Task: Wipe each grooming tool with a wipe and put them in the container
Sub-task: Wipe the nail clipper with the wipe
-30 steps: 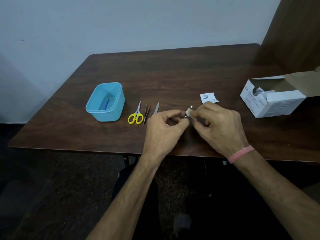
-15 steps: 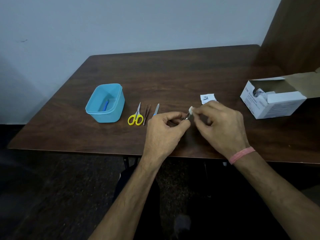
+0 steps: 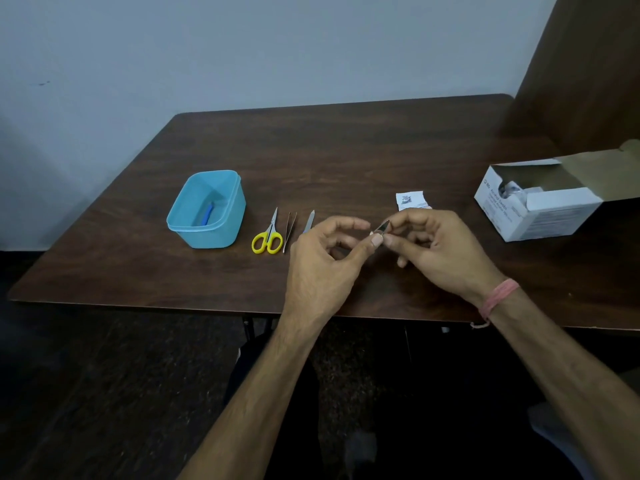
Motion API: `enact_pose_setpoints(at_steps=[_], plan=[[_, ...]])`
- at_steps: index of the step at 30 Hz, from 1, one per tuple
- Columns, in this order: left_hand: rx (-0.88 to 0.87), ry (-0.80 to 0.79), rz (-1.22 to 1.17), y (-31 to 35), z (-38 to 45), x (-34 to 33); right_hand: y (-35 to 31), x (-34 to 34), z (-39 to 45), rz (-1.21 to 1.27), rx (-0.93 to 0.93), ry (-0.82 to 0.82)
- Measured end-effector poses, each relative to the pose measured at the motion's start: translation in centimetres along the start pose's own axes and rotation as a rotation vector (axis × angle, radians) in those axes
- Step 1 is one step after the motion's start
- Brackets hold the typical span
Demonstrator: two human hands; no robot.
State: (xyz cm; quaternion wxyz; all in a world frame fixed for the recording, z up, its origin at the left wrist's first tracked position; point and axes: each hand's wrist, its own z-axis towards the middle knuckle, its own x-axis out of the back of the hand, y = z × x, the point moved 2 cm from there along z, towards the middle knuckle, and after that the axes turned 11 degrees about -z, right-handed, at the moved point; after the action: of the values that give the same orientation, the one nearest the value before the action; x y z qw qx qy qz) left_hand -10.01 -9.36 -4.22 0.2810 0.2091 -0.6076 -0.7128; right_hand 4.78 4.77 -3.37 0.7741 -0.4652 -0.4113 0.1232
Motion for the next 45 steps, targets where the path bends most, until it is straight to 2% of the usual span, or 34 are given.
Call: enact_pose_setpoints(at_steps=[5,9,14,20,31,36,41,45], plan=[[0.010,-0.002,0.001,0.1,-0.1,0.1,0.1,0.1,0.0,0.053,0.053,-0.050],[0.005,0.006,0.017,0.0,-0.1,0.0,0.2,0.7,-0.2,0.140,0.050,-0.002],[0.002,0.002,0.013,-0.1,-0.1,0.0,0.6,0.0,0.0,-0.002,0.048,-0.086],[-0.010,0.003,0.013,0.2,-0.3,0.0,0.3,0.6,-0.3,0.141,0.043,-0.005],[-0.013,-0.011,0.021,0.0,-0.1,0.0,0.5,0.9,-0.3,0.193,0.033,0.055],[-0.015,-0.012,0.020,-0.2,0.1,0.0,0.2,0.5,-0.2,0.136,0.050,-0.024],[-0.021,-0.028,0.035,-0.1,0.0,0.0,0.5,0.9,-0.2,0.173,0.055,0.028],[-0.020,-0.029,0.042,-0.1,-0.1,0.0,0.4,0.4,-0.1,0.126,0.064,-0.032]])
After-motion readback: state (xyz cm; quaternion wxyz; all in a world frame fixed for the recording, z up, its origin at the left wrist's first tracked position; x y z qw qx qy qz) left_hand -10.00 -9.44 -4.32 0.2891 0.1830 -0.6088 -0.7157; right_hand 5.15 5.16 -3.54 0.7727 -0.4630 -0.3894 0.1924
